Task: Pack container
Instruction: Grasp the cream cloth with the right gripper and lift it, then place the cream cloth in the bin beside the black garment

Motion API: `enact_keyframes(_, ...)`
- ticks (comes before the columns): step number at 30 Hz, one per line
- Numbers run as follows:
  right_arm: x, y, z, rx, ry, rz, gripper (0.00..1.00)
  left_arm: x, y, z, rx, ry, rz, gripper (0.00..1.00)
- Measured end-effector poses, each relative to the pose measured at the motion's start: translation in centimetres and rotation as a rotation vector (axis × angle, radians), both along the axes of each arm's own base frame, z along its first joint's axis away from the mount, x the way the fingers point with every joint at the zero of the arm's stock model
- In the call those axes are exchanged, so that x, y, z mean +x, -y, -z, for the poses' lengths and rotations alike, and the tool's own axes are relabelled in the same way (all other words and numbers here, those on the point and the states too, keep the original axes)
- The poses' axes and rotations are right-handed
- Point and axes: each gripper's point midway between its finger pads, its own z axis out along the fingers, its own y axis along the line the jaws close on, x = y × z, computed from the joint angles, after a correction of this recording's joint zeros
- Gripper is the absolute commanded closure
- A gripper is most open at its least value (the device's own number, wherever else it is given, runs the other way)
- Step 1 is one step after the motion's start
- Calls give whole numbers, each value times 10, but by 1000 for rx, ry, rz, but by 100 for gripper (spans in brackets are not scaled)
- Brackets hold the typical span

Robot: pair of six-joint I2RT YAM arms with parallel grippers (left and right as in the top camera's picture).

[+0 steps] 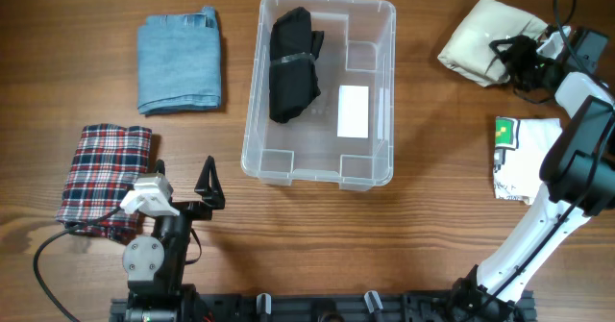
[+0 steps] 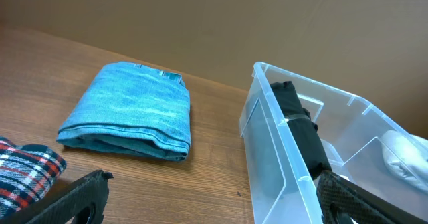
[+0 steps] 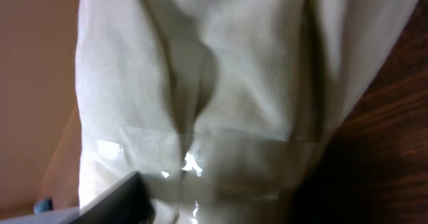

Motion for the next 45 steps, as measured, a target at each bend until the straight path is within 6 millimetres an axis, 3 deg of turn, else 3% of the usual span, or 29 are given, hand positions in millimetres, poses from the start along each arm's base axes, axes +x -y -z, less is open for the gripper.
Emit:
enact_keyframes(4, 4, 1, -8, 32, 39, 1, 83, 0, 0, 0, 0, 0, 0, 0)
enact_keyframes(9, 9, 1, -20, 84, 91, -7, 86, 0, 0, 0, 0, 0, 0, 0)
enact_keyframes(16, 17, -8, -62, 204, 216, -56, 88, 0, 0, 0, 0, 0, 0, 0)
enact_keyframes(20, 11, -19, -126, 237, 300, -110, 88, 0, 0, 0, 0, 0, 0, 0)
enact_keyframes(24, -9, -48, -227, 215, 452, -221, 88, 0, 0, 0, 0, 0, 0, 0)
enact_keyframes(26, -29, -89, -286, 204, 531, -329, 88, 0, 0, 0, 0, 0, 0, 0)
enact_keyframes(28, -41, -119, -310, 208, 559, -406, 88, 0, 0, 0, 0, 0, 0, 0)
enact_keyframes(30, -56, -167, -327, 236, 549, -499, 88, 0, 0, 0, 0, 0, 0, 0)
enact_keyframes(33, -69, -231, -319, 271, 467, -596, 88, 0, 0, 0, 0, 0, 0, 0)
enact_keyframes(37, -73, -288, -269, 166, 287, -586, 87, 0, 0, 0, 0, 0, 0, 0)
enact_keyframes(41, -76, -310, -231, -42, 184, -540, 87, 0, 0, 0, 0, 0, 0, 0)
enact_keyframes(45, -77, -324, -211, -222, 153, -514, 87, 0, 0, 0, 0, 0, 0, 0)
